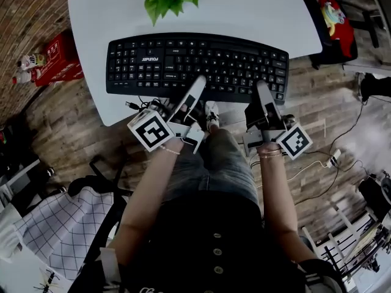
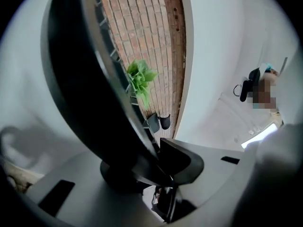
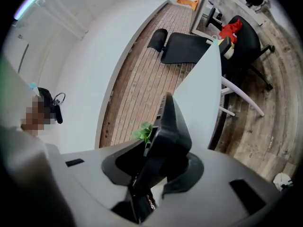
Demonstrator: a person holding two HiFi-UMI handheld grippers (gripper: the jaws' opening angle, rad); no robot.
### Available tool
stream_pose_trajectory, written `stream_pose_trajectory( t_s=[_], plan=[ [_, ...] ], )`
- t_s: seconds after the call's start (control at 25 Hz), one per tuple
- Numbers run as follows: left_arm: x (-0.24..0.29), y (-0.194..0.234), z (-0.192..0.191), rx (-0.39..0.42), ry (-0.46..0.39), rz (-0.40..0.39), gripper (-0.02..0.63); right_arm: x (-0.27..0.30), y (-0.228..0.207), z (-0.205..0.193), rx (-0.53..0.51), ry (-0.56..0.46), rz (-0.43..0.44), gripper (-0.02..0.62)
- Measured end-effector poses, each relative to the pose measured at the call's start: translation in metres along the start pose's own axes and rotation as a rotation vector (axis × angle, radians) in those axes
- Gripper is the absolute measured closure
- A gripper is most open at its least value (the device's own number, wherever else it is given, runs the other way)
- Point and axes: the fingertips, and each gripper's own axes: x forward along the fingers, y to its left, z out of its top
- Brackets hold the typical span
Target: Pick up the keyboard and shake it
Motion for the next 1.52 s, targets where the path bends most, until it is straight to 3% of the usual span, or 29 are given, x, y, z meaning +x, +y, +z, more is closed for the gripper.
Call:
stream_pose_trajectory(
  t_s=[0.32, 0.68, 1.0, 1.52],
  plan=[
    [0.009, -0.039, 0.041, 0.099, -0.041, -0.080, 0.482, 0.025, 0.045, 0.020, -0.053, -0.045, 0.104, 0.471],
    [0.017, -0.096, 0.088, 0.265, -0.074, -0.184, 0.480, 0.047, 0.104, 0.043, -0.103, -0.082, 0.261, 0.471],
    [0.021, -0.139, 0.124, 0.350, -0.128, -0.270, 0.480, 0.066, 0.155, 0.061, -0.155, -0.100, 0.369, 0.472],
    [0.022, -0.212, 0.174, 0.545, -0.202, -0.434, 0.480, 0.087, 0.233, 0.089, -0.249, -0.178, 0.605, 0.474]
  ],
)
